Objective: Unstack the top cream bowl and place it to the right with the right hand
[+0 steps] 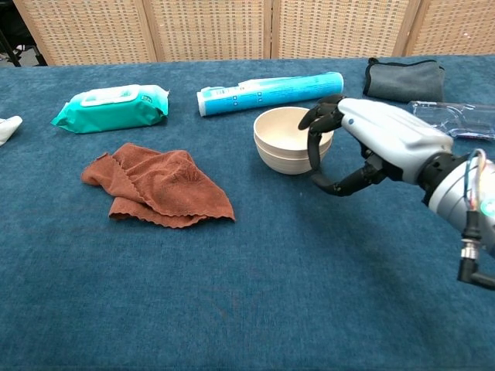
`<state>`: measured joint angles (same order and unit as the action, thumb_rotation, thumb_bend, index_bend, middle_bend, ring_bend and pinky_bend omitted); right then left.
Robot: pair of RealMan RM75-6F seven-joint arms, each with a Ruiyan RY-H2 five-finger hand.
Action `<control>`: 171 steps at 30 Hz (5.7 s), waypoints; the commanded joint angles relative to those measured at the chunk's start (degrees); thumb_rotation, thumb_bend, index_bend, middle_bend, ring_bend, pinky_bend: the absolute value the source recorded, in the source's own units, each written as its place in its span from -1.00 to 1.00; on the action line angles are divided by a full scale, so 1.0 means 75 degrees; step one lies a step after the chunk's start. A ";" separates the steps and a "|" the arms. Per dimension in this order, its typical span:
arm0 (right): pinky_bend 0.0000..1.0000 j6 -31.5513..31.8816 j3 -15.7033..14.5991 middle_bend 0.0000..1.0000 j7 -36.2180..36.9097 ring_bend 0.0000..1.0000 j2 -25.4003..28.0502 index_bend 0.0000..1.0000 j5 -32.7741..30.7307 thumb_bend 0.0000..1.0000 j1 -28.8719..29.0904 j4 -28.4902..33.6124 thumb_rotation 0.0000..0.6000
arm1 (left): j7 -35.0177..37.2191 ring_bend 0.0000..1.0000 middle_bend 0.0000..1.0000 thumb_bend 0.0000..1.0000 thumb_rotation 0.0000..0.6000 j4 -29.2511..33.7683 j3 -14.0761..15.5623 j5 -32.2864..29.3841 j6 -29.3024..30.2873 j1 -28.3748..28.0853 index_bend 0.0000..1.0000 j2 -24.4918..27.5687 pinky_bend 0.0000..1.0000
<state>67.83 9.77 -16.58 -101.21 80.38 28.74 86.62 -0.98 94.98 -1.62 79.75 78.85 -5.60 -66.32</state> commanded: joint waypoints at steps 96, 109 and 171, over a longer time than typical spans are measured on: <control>-0.71 -0.0740 0.0452 -0.60 -0.0180 -0.94 -0.0320 0.04 -0.0892 -0.21 0.1449 -0.1408 1.00 | -0.0014 -0.69 -0.66 0.03 1.00 0.0098 0.0205 -0.0027 -0.0352 -0.0050 0.13 -0.0083 -0.30; -0.71 -0.0754 0.0358 -0.60 -0.0145 -0.94 -0.0352 0.04 -0.0914 -0.17 0.1439 -0.1527 1.00 | 0.0029 -0.69 -0.66 0.03 1.00 0.0083 0.0211 -0.0029 -0.0375 -0.0058 0.13 -0.0085 -0.30; -0.67 -0.0621 0.0660 -0.56 -0.0610 -0.91 -0.0184 0.19 -0.0750 -0.17 0.1858 -0.1656 1.00 | 0.0063 -0.69 -0.66 0.03 1.00 0.0147 0.0217 -0.0064 -0.0402 -0.0063 0.15 -0.0064 -0.30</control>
<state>63.20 14.67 -21.09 -102.64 74.72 42.61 74.24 -0.51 96.08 0.01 79.27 75.83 -6.07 -66.80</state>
